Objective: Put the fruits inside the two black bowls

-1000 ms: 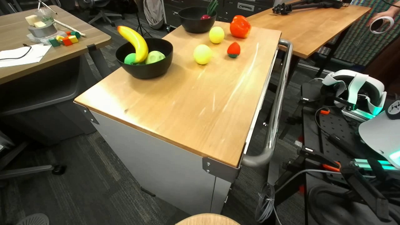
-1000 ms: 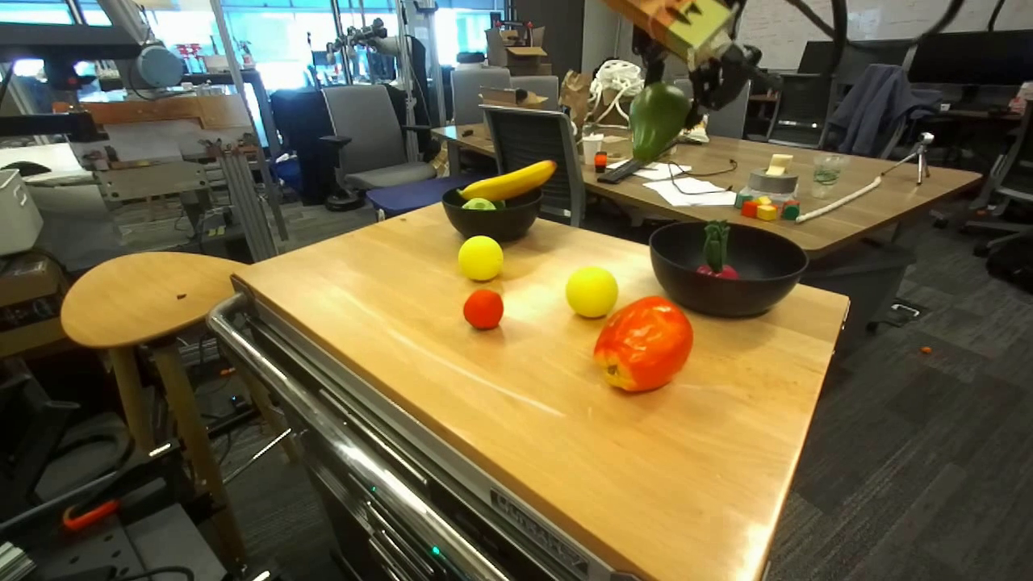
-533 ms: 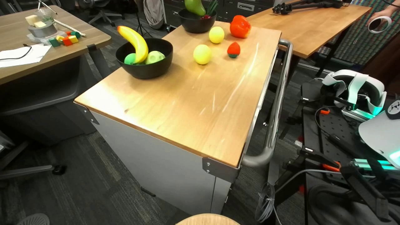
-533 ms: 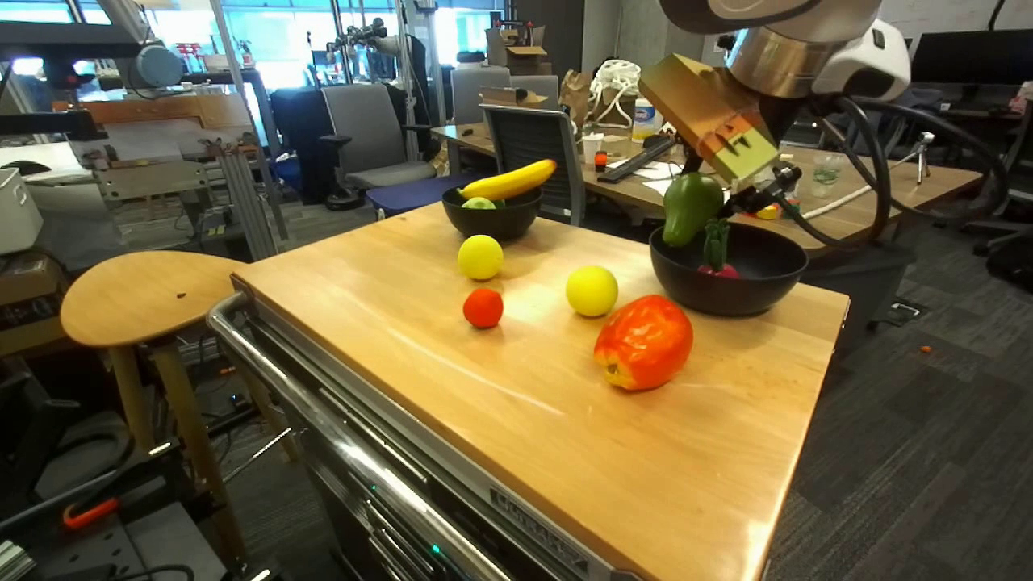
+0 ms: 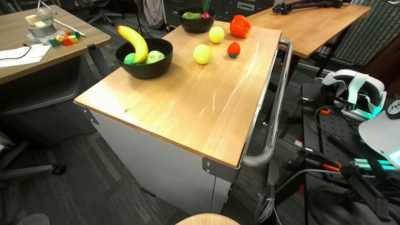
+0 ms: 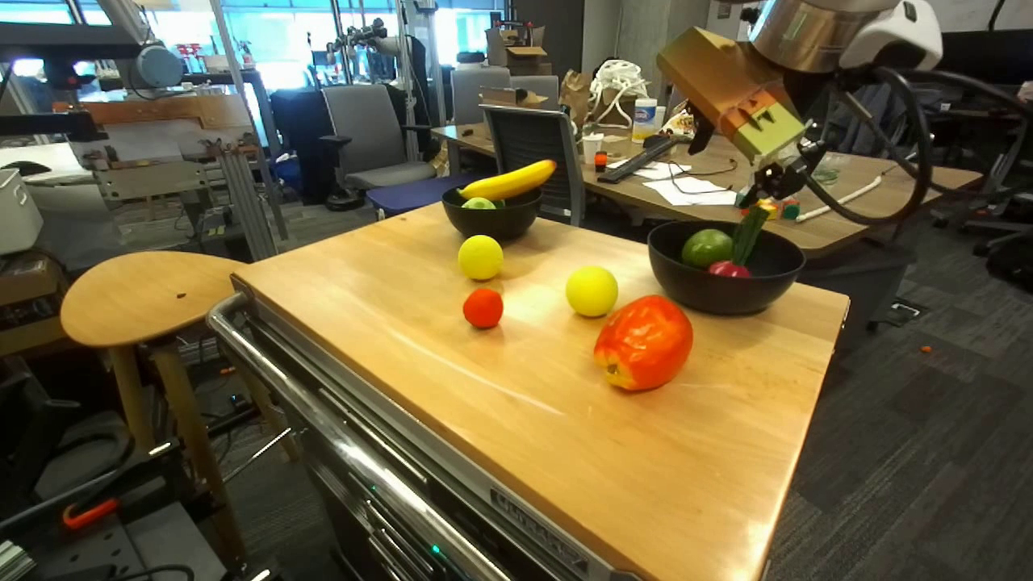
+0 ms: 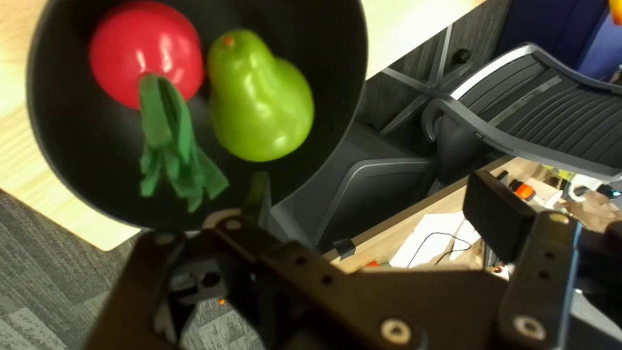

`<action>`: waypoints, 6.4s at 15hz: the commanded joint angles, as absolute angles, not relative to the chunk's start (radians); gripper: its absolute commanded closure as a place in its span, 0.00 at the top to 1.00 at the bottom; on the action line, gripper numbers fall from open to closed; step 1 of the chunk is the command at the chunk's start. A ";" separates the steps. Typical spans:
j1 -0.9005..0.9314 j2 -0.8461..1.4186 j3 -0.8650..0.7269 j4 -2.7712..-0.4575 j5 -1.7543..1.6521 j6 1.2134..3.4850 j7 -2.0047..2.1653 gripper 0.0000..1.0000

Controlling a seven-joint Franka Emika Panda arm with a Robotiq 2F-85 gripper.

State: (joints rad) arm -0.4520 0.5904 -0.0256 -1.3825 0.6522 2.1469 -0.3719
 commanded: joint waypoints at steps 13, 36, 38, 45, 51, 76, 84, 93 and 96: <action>-0.383 0.097 -0.216 -1.782 0.404 1.920 -0.196 1.00; -0.334 0.231 -0.214 -1.862 0.063 2.001 -0.390 1.00; -0.331 0.258 -0.213 -1.867 0.038 2.025 -0.375 1.00; -0.321 0.323 -0.184 -1.923 0.038 2.160 -0.385 1.00; -0.317 0.351 -0.174 -1.927 0.034 2.199 -0.379 0.72; -0.457 0.603 -0.119 -1.243 0.439 1.937 -0.456 0.59; -0.453 0.700 -0.064 -1.120 0.387 1.922 -0.447 0.59; -0.429 0.781 -0.079 -1.021 0.233 1.877 -0.300 1.00; -0.413 0.692 -0.093 -1.081 0.225 1.776 -0.284 1.00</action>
State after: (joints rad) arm -0.4296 0.7586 -0.0772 -1.0787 0.2554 1.8833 -0.3242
